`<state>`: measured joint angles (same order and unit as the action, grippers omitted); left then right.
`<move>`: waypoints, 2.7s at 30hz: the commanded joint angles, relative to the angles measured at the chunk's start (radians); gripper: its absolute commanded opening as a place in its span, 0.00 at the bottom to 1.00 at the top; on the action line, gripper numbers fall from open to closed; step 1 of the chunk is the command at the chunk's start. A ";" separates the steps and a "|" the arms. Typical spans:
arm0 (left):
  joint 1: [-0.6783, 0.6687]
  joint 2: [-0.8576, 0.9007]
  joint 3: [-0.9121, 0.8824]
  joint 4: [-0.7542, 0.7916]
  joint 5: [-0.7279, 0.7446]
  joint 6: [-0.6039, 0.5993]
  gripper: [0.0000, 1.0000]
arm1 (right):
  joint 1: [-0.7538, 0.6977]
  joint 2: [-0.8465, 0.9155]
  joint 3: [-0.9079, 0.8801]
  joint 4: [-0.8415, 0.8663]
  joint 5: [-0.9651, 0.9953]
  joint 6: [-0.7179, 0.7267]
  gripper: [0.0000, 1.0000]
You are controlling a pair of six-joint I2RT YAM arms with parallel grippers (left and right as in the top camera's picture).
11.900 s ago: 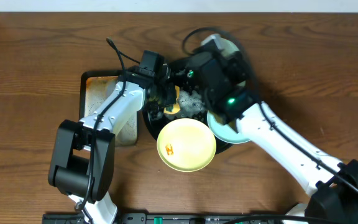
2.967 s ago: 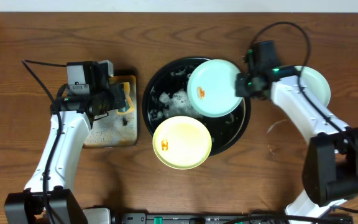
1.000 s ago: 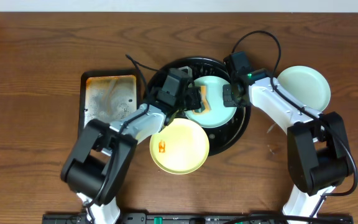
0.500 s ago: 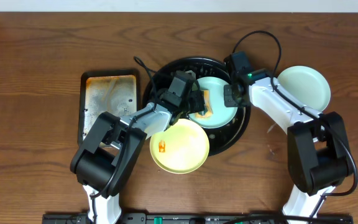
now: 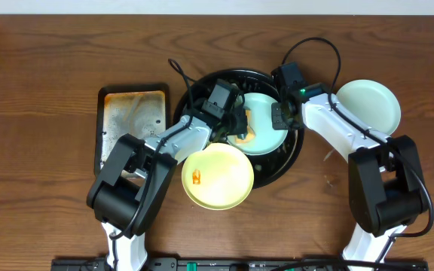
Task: Clean dirty plates on tray and stack at the side
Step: 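Scrub the stained blue plate with the sponge while right gripper holds it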
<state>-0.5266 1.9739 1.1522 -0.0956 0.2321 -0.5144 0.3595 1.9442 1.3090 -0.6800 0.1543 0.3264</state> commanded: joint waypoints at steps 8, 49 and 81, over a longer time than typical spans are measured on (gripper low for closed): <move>0.014 0.042 -0.003 -0.108 -0.218 0.131 0.09 | 0.006 0.005 0.012 0.010 -0.009 0.011 0.01; -0.003 0.042 0.159 -0.285 -0.390 0.227 0.08 | -0.002 0.087 0.010 0.108 -0.234 -0.072 0.33; 0.084 0.038 0.314 -0.429 -0.424 0.296 0.08 | -0.033 0.147 0.013 0.062 -0.098 -0.005 0.01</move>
<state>-0.4618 2.0033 1.4502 -0.5030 -0.1646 -0.2348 0.3416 2.0377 1.3491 -0.5900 -0.0559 0.3073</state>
